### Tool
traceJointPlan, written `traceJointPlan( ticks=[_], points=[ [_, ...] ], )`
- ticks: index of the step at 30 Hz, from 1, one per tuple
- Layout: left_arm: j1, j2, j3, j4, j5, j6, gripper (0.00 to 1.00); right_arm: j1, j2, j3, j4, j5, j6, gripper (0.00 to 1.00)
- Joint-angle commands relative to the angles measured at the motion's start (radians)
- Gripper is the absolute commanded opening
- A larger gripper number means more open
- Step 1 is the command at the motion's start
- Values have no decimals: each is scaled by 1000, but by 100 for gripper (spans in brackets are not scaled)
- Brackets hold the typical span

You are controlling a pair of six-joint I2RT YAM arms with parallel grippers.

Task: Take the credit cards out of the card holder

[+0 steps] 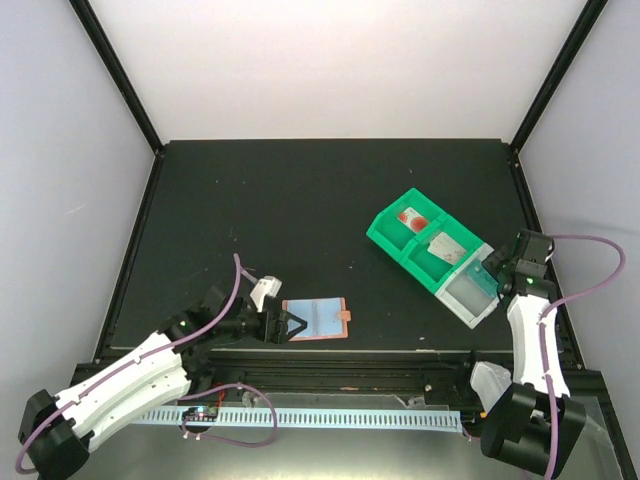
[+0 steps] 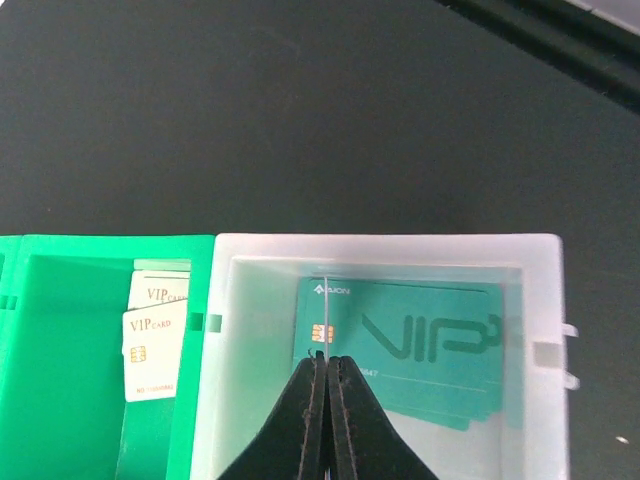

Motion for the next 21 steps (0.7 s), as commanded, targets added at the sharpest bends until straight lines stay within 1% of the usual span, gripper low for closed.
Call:
traceJointPlan(
  ticks=[1,6,10,15,18,21],
  points=[
    [2,24,30,6,26,30,99,-29,36,-44,181,-112,-13,1],
    [2,34,32,11,26,19,99,-72,68,-86,257,-207,-9,1],
    [2,37,30,15,21,13,99,-117,115,-93,278,-282,-27,1],
    [2,56,29,18,20,14,99,-141,144,-104,291,-310,-52,1],
    [2,69,38,12,27,15,99,-144,144,-116,302,-307,-56,4],
    [2,71,38,9,28,20,99,-145,153,-118,306,-290,-64,10]
  ],
)
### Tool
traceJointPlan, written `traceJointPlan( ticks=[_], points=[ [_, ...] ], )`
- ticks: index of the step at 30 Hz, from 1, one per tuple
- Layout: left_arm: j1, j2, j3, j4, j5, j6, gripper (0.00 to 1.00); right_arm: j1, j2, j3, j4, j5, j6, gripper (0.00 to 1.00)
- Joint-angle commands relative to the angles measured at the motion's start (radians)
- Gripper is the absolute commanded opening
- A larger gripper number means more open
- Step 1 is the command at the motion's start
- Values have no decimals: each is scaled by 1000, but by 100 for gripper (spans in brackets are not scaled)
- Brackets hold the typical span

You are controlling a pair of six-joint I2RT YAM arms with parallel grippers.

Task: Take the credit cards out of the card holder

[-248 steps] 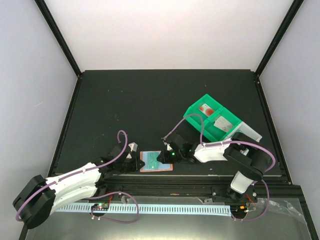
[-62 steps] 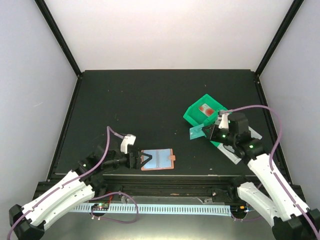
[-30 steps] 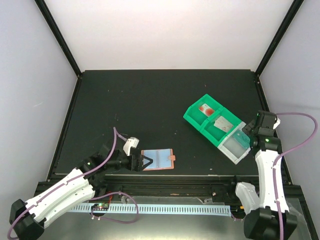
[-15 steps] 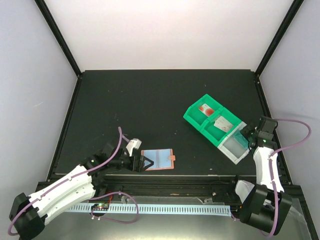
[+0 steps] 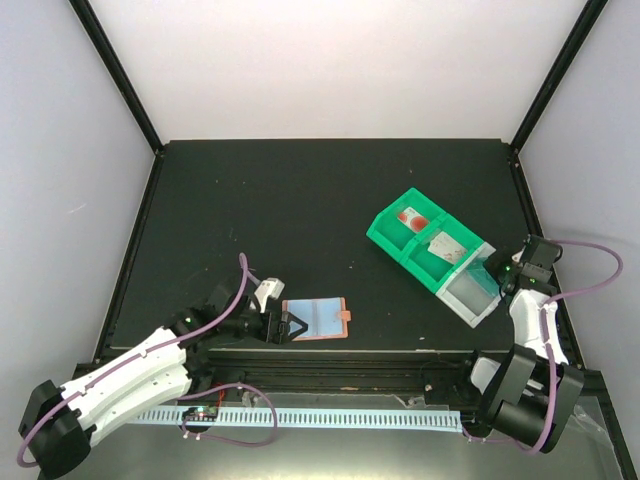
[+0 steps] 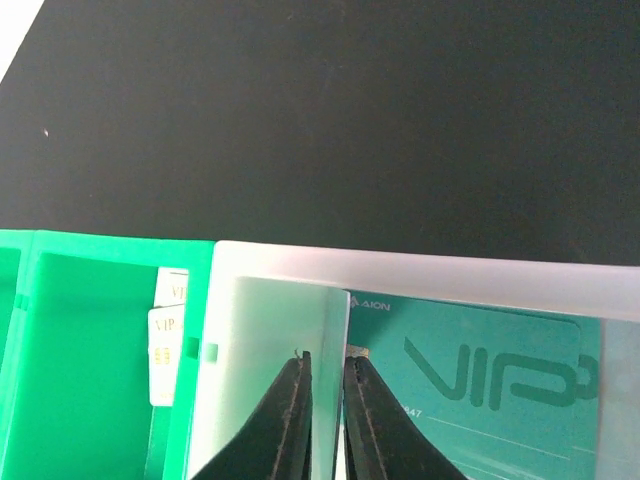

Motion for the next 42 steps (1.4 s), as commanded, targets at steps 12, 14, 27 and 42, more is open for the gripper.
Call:
traceJointPlan(
  ticks=[12,14,27,42],
  points=[
    [2,24,24,25,-6,-26,99,-7,13,51,-40,116,-31,19],
    [2,28,24,28,-9,-33,99,-6,19,64,-58,134,-32,20],
    [4,69,19,-9,-103,-60,98,-6,50,128,-150,228,0,23],
    [39,136,8,33,-192,-123,76,56,-131,144,-252,12,-37,31]
  ],
)
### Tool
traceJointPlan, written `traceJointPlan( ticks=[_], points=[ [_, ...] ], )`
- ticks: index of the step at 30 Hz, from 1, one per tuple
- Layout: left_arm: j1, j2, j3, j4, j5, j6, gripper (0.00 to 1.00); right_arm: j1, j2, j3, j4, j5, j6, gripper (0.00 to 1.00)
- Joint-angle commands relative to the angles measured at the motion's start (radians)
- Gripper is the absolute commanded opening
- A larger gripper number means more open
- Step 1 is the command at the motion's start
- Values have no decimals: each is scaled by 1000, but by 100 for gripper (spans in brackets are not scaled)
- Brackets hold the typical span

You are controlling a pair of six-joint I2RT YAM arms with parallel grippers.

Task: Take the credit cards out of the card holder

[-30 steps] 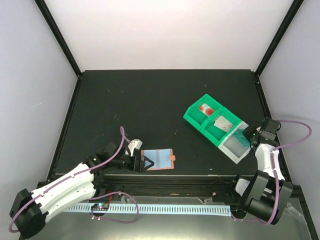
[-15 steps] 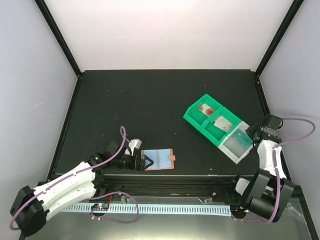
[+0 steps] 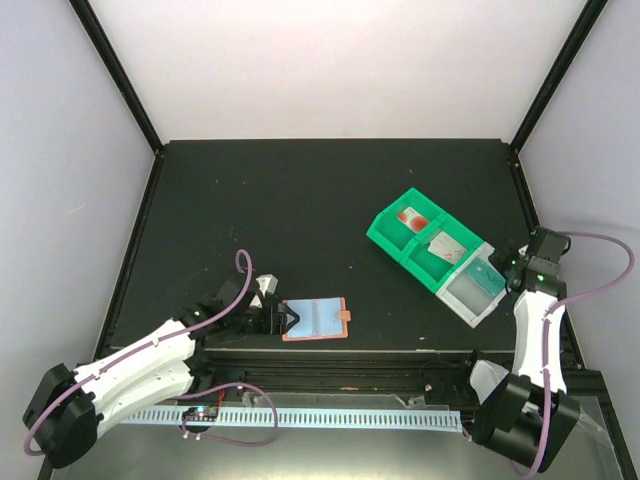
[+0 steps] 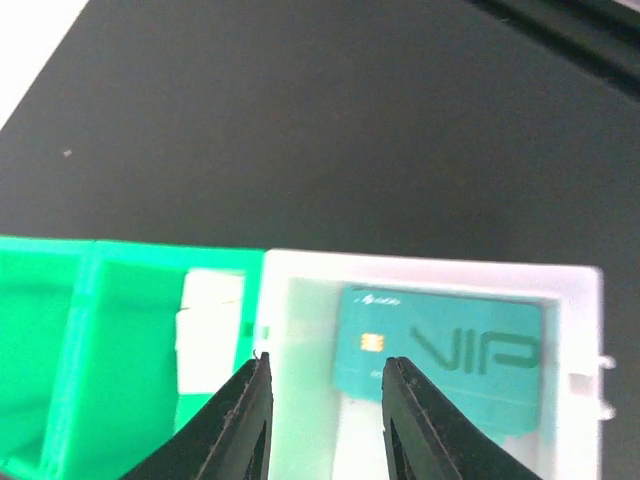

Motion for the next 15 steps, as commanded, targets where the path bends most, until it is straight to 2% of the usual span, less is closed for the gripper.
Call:
traceJointPlan(
  ticks=[1,4,10,15],
  points=[
    [19,28,10,41,-24,-29,75,63,-57,4,-42,-87,-11,31],
    [22,39,10,87,4,-50,74,163,-83,-19,-51,-98,12,31],
    [21,39,-35,223,46,-137,69,466,-137,-72,-29,-95,105,31],
    [21,73,-43,246,40,-159,68,688,-161,-131,30,-100,185,31]
  ],
)
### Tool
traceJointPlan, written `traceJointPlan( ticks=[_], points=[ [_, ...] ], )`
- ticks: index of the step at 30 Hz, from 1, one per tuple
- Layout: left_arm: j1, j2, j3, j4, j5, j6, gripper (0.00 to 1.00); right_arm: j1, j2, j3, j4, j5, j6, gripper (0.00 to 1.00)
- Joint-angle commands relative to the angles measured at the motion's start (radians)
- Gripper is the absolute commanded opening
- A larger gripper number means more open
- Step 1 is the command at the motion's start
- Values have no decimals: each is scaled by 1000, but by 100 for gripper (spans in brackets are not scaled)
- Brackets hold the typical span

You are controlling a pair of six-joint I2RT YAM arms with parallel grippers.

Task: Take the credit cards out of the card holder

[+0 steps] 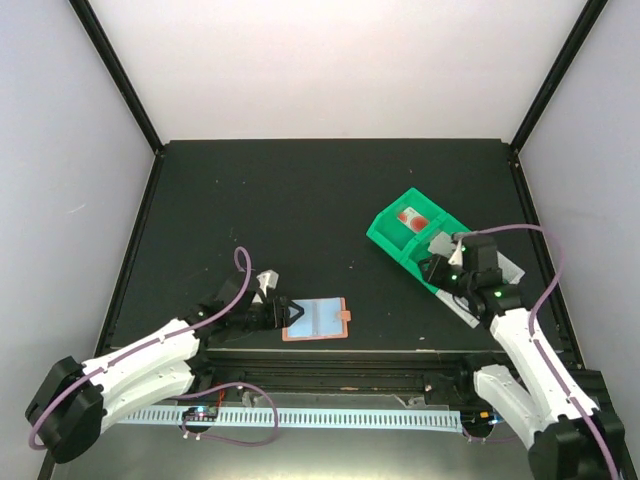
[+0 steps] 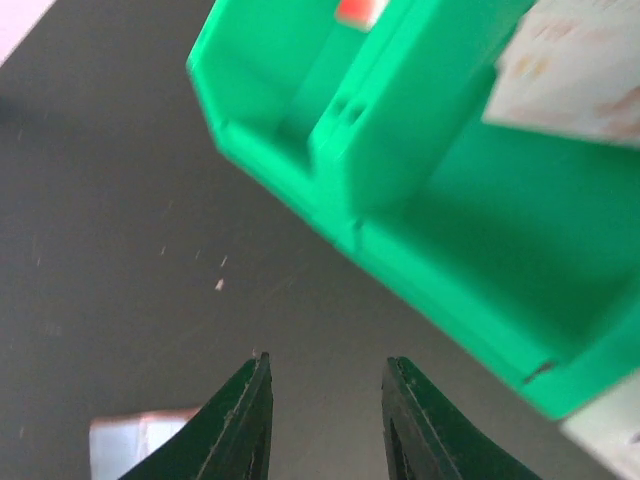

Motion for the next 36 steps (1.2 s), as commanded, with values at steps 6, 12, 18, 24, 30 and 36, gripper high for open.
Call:
traceJointPlan(
  ticks=[6,12,18,24,30,36],
  points=[
    [9,60,-12,86,4,-43,69,346,66,-100,162,2,161,31],
    [9,103,-25,114,-1,-52,68,545,197,-96,274,32,220,31],
    [10,175,-31,150,11,-47,67,696,381,-58,396,29,255,30],
    [9,209,-41,197,32,-60,56,792,530,4,440,49,260,26],
    [10,182,-61,254,70,-85,34,834,629,-11,483,82,286,19],
    [9,223,-79,352,126,-111,33,845,672,-41,525,93,305,15]
  ],
)
